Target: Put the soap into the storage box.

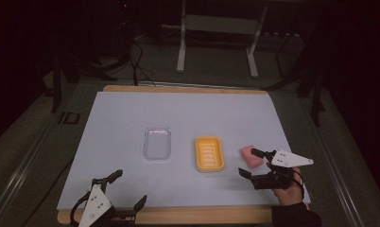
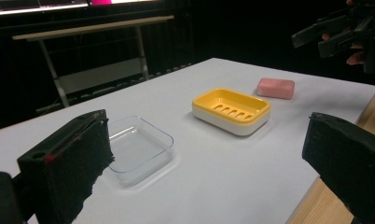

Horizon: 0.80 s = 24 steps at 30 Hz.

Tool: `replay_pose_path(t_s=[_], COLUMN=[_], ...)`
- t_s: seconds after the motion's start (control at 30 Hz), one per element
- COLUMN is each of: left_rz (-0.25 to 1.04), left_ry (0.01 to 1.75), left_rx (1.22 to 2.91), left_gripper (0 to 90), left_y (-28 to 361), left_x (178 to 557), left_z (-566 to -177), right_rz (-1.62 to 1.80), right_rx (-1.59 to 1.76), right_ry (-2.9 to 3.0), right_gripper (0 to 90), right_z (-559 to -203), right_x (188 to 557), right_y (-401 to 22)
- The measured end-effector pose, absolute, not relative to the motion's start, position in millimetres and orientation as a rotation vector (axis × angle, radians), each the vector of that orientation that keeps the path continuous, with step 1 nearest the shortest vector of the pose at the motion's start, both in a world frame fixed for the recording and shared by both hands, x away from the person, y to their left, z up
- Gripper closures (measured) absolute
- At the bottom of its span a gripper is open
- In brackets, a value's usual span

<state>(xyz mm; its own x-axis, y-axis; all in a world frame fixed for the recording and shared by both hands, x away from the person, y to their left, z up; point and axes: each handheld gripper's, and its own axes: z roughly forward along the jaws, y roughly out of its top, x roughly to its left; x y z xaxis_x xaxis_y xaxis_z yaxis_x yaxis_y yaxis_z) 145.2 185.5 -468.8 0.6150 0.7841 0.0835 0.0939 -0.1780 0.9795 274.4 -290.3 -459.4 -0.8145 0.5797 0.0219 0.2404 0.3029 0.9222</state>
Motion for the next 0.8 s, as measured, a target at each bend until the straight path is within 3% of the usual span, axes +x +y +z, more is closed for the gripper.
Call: replay_pose_path(t_s=[0.8], left_rz=[0.741], left_ry=[0.734], left_rx=[1.687], left_gripper=[1.9], left_y=[182], left_x=[146], left_z=[-471], right_rz=[1.188], right_rx=[0.714], right_ry=[2.553], right_gripper=[13.2], right_z=[-482], right_x=[289], right_y=[-282])
